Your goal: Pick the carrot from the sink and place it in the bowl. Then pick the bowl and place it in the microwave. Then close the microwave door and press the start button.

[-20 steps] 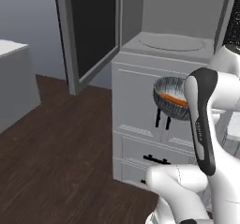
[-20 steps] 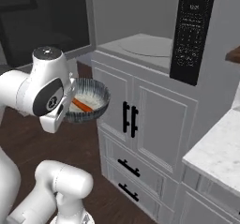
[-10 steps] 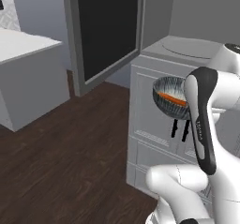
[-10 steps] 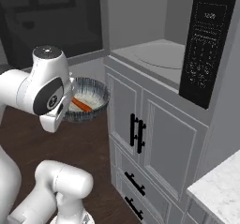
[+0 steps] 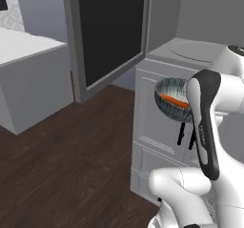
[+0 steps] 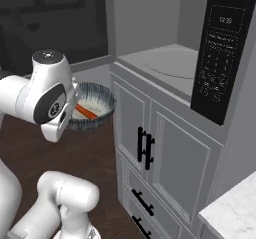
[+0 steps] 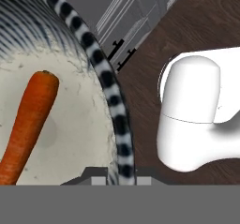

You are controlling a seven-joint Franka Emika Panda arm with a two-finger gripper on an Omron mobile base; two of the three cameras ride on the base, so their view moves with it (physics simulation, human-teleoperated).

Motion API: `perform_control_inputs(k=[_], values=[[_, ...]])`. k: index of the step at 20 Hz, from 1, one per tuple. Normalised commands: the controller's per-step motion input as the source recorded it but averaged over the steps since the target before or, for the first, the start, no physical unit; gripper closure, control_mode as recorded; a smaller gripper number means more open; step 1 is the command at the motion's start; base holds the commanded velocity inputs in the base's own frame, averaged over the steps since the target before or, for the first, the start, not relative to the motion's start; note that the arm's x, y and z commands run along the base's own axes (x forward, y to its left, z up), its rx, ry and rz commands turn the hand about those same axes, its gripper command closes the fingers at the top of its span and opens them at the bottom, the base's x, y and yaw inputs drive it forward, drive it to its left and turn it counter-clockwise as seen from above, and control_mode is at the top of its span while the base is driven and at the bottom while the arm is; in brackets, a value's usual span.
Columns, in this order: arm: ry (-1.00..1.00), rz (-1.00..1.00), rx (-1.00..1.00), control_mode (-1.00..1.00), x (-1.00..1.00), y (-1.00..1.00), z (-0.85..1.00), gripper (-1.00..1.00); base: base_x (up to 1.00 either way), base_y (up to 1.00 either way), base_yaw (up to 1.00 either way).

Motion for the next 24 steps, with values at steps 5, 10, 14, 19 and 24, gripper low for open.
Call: perform_control_inputs(k=[5, 10, 14, 19, 24], values=[[0.0, 0.0, 0.0, 1.0, 0.0, 0.0, 0.0, 1.0, 0.63, -0.06, 0.0], [0.0, 0.0, 0.0, 1.0, 0.0, 0.0, 0.0, 1.0, 0.05, -0.19, -0.24], [0.0, 0.0, 0.0, 1.0, 0.0, 0.0, 0.0, 1.0, 0.0, -0.24, -0.33], [0.0, 0.0, 0.0, 1.0, 0.0, 0.0, 0.0, 1.0, 0.0, -0.12, -0.35], [-0.06, -0.09, 0.0, -1.0, 0.0, 0.0, 0.19, 1.0, 0.0, -0.03, -0.12]])
